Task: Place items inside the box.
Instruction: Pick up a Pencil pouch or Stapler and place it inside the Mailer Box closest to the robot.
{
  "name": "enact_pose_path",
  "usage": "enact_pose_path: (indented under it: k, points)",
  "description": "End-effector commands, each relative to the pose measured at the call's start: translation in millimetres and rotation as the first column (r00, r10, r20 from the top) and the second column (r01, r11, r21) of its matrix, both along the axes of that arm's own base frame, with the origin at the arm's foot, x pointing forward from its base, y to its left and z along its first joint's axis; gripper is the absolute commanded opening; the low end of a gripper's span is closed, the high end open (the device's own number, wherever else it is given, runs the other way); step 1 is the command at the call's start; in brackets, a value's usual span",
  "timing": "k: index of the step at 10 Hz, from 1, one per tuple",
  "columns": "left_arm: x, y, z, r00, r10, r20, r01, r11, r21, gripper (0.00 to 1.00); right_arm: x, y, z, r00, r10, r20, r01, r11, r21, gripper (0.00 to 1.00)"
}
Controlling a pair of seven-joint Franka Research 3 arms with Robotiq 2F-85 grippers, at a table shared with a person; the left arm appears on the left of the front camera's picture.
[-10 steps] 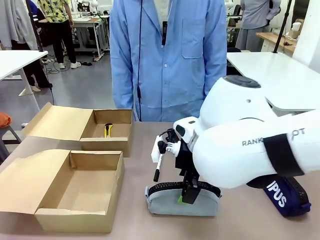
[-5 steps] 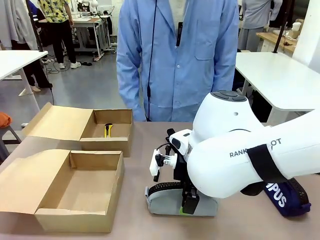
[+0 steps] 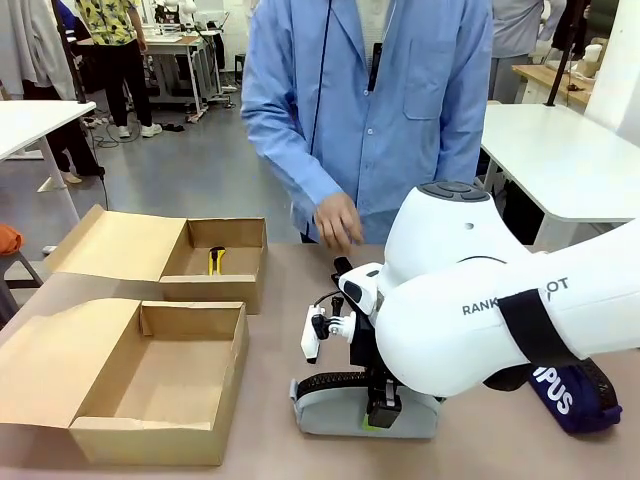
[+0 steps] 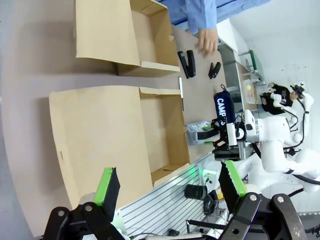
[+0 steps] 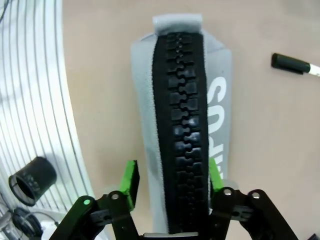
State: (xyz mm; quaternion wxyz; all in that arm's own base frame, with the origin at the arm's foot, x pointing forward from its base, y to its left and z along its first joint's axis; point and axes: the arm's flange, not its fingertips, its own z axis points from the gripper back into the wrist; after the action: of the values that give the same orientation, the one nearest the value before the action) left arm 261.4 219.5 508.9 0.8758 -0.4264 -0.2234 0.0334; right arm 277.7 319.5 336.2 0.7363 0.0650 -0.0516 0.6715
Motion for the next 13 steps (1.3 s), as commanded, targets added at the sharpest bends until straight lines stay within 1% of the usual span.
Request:
enact_pose_path:
  k: [1,5,8,10,11,12,13]
  points:
    - [0,0,0,1.0,-0.01,0.023,0.01,1.0,-0.011,1.0,0,-2,13,1.0,-0.009,-0.005,0.008,1.0,-0.017,0.0]
    - [0,0,0,1.0,-0.01,0.023,0.01,1.0,-0.011,1.0,-1,-5,15,0.999,-0.022,-0.036,0.021,0.999,-0.036,0.0]
    - [0,0,0,1.0,-0.01,0.023,0.01,1.0,-0.011,1.0,2,-16,22,0.993,-0.089,-0.082,0.085,0.995,-0.053,0.0]
    - [0,0,0,1.0,-0.01,0.023,0.01,1.0,-0.011,1.0,5,-21,26,0.986,-0.106,-0.13,0.101,0.994,-0.039,0.0]
    - [0,0,0,1.0,-0.01,0.023,0.01,1.0,-0.011,1.0,3,-23,29,0.981,-0.072,-0.181,0.061,0.996,-0.065,0.05]
    - [0,0,0,1.0,-0.01,0.023,0.01,1.0,-0.011,1.0,-4,-24,44,0.968,-0.171,-0.182,0.165,0.985,-0.044,0.05]
    - [0,0,0,1.0,-0.01,0.023,0.01,1.0,-0.011,1.0,-16,-31,73,0.905,-0.376,-0.199,0.374,0.926,-0.05,0.05]
